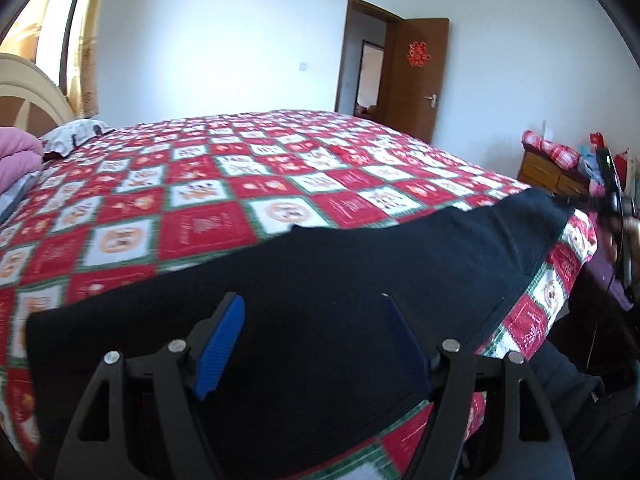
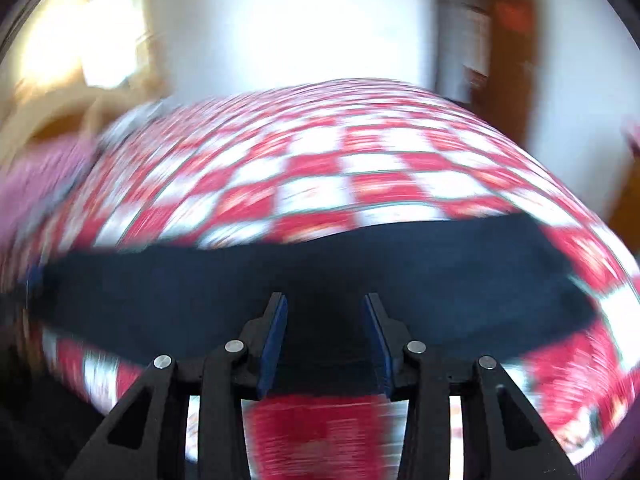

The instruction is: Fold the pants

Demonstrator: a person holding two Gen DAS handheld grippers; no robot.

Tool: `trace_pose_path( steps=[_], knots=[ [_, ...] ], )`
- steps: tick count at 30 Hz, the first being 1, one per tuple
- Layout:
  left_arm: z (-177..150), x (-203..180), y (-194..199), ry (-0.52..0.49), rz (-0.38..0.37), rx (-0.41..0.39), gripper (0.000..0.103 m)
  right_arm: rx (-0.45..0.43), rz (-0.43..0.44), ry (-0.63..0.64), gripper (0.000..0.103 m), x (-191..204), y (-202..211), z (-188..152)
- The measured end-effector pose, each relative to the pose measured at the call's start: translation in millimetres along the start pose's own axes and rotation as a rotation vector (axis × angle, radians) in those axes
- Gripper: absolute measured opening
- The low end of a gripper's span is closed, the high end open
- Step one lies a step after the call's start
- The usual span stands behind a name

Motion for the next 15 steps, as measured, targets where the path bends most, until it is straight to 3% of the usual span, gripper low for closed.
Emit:
trace_pose_path(
  steps=[2,5,8,15],
  knots=[
    [-6.1,-5.8,-6.6,-0.015,0.002,0.014,0.076,-0.032,-0.116,-0.184,0.041,-57.8,9.9,9.1],
    [-14.4,-5.6,-10.7,-0.003,0.003,0.037,0.076,-0.063,-0.205,-0.282,0.041,-98.6,15.6,12.8],
    [-18.9,-2.3,-12.7,0.022,0.012,0.045,0.076,-0.073,-0.208,-0.382,0.041,-126.0,11.9,12.7],
    [-22.3,0.2,-13.7,0.034,0.024,0.038,0.079,-0.073,-0.202,-0.429,0.04,-136.3,-14.4,9.7]
  ],
)
Point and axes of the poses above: each gripper's, at about its wrist camera, not at the fingertips, and y roughly against the way its jaws point, x to its left, z to its top, the point moved 2 cm from there along -y, roughly the way its jaws point, and after that the axes turned 12 degrees about -x, right-handed, at the moved point
